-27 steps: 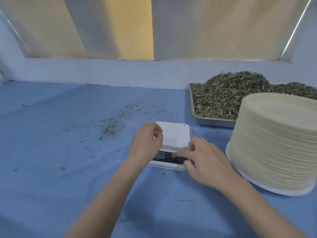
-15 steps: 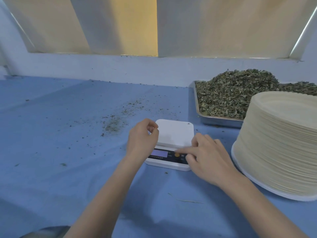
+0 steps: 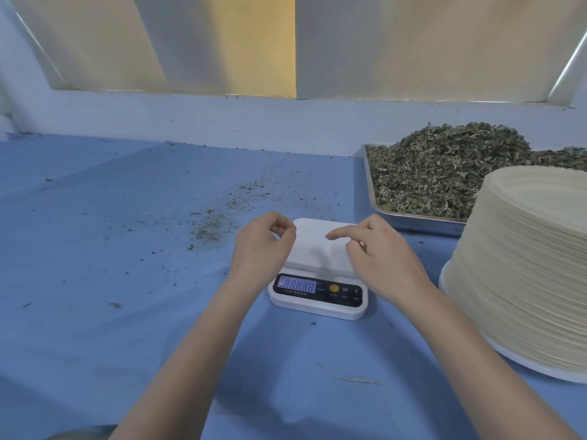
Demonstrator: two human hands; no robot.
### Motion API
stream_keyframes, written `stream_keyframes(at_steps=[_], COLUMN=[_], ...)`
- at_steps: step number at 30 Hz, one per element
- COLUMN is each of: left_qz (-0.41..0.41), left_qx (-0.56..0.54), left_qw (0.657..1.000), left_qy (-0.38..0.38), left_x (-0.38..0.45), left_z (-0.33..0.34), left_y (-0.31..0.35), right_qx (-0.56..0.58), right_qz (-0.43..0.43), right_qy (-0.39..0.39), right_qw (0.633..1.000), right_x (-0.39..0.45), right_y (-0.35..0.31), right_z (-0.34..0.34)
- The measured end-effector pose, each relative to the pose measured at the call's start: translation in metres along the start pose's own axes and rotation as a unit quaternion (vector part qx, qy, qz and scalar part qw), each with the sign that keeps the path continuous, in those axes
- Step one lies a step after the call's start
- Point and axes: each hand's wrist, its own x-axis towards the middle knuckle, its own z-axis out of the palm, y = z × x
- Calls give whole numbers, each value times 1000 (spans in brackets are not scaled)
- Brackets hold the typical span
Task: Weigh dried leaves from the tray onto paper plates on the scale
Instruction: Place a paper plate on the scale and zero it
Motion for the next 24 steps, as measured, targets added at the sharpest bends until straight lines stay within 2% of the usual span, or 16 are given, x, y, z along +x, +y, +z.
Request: stream_keyframes(at_steps=[13, 24], left_qz=[27, 78], left_qx=[8, 28], left_qw=[999, 996], left_qy=[-20, -42], left_x=[2, 2], left_z=[1, -14], left_y=[2, 24], right_qx=[10, -40], right_qz=[-18, -58], right_qy=[1, -5], right_qw=[1000, 998], right_x=[0, 9], right_y=[3, -24], right_z=[4, -8])
